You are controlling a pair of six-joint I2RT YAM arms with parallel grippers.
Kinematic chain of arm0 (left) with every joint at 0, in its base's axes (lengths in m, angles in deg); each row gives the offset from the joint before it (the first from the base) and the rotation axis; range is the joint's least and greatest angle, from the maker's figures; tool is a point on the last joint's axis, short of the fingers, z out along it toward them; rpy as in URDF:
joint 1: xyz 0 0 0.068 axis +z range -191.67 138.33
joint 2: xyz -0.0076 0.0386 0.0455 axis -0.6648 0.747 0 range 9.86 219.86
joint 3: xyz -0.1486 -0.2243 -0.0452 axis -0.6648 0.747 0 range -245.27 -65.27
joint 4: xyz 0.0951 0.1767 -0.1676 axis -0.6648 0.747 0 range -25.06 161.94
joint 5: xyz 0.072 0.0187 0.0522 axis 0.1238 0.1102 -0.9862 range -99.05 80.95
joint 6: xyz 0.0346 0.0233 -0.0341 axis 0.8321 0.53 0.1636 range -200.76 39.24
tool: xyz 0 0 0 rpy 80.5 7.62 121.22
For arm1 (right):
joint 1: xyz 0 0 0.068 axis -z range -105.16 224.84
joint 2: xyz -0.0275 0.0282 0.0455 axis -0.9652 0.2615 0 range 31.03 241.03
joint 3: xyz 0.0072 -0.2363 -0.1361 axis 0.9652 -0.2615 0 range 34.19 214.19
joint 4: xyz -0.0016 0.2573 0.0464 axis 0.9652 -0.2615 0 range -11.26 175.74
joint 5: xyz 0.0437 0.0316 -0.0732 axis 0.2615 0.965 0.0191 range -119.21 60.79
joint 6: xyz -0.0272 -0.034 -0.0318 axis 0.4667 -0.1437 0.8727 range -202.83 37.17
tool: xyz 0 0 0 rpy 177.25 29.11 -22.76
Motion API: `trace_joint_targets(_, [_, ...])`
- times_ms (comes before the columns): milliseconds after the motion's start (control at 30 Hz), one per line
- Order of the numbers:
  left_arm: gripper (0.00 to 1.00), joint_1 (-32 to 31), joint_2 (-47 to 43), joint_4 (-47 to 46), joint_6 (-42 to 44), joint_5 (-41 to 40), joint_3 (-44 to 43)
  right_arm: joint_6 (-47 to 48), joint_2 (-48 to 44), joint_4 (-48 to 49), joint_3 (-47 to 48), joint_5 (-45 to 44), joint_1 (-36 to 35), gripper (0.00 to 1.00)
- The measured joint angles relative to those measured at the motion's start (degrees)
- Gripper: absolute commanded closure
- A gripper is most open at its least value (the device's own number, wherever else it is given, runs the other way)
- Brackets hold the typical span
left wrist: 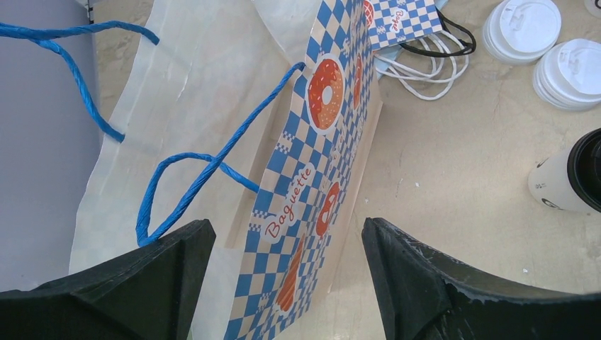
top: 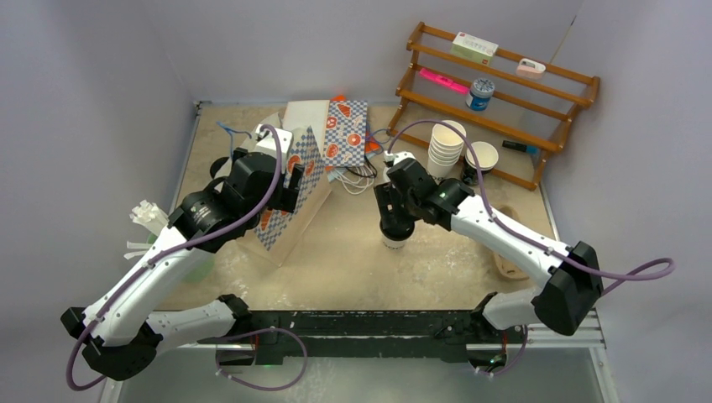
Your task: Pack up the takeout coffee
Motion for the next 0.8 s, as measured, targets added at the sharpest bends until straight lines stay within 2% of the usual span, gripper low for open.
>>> trace_joint_targets(533, [0.19,0.0,0.0,0.0,0.0,1.0,0.0,0.5,0.9,-0.2,-1.9,1.1,-0.1,0.20])
trace_joint_targets(733, [0.19,0.0,0.0,0.0,0.0,1.2,0.0,1.0,1.6,0.0,-2.3,1.1,-0.2,0.26])
trace_joint_targets(800, [0.20,0.0,0.0,0.0,0.0,1.2,0.0,1.2,1.7,0.1,-2.3,1.1,-0.4,0.31])
